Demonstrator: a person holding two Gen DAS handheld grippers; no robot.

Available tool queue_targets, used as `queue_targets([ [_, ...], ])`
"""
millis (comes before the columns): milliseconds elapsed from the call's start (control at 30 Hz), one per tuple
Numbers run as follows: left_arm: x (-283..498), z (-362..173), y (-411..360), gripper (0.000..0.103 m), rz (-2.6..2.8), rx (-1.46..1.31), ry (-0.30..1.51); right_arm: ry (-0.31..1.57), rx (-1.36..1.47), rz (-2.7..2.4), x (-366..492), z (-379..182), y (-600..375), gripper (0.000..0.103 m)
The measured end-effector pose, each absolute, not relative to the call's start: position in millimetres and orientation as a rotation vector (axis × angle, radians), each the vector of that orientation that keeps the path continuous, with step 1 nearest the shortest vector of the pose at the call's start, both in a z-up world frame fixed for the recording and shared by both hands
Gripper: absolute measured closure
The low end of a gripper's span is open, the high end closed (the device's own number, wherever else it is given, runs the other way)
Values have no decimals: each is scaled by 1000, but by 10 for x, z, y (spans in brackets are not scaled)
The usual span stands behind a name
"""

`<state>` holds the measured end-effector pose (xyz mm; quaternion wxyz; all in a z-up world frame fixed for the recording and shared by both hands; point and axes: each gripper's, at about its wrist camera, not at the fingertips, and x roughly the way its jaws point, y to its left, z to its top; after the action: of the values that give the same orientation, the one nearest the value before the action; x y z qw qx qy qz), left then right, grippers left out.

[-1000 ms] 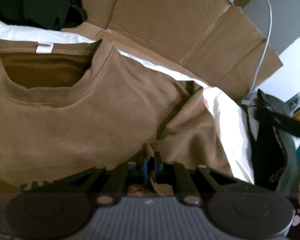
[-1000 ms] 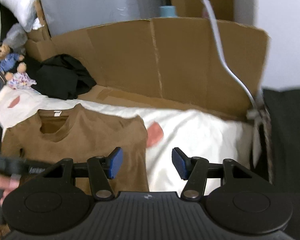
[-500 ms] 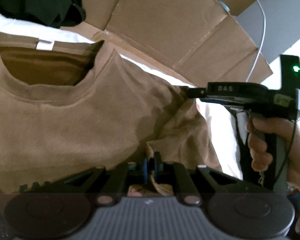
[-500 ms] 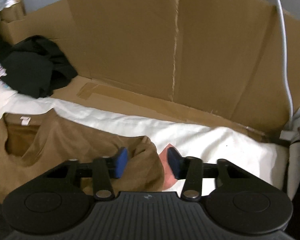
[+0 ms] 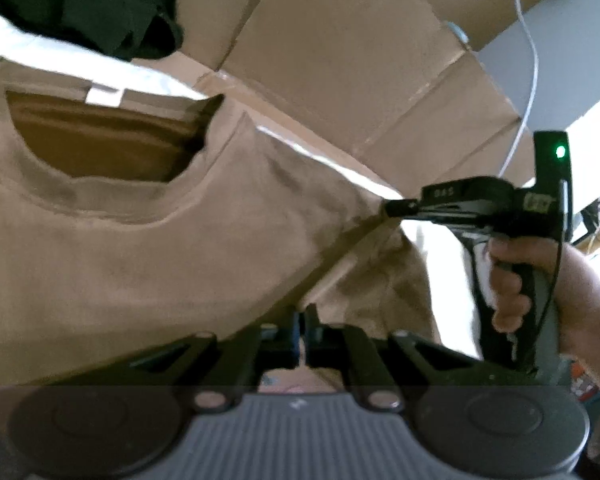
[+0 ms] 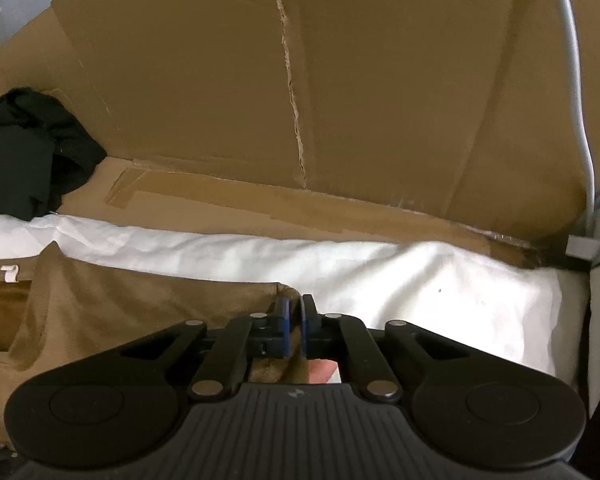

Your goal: Fold clothes

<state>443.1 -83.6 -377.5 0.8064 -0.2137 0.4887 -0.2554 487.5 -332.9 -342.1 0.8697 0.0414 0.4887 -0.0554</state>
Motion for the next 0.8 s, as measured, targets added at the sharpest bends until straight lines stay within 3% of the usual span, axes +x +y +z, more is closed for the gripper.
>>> queue_targets([
  [333,4492,-3785,-723,100,-480,-508,1047,1036,78,-84,5036,-3498,-3301,95],
  [433,4494,-3781,-660,100,-449,-516,1045,1006,113,-46,4983,-3394,-3361,80],
  [467,4495,-3782,-634,97,-448,-530,1047,980,125,-19,4930,-3311,-3381,68],
  [533,4492,-3759,-588,93,-441,-546,1049,942,125,13,4838,-3185,-3394,60],
  [667,4513,-3733,-666,63,-446,-555,1046,894,109,42,4588,-2985,-3418,60],
  [733,4522,-3725,-744,62,-450,-546,1041,872,104,52,4360,-2888,-3450,60],
  [800,4522,-3711,-784,72,-440,-506,1039,853,96,57,4086,-2798,-3493,60],
])
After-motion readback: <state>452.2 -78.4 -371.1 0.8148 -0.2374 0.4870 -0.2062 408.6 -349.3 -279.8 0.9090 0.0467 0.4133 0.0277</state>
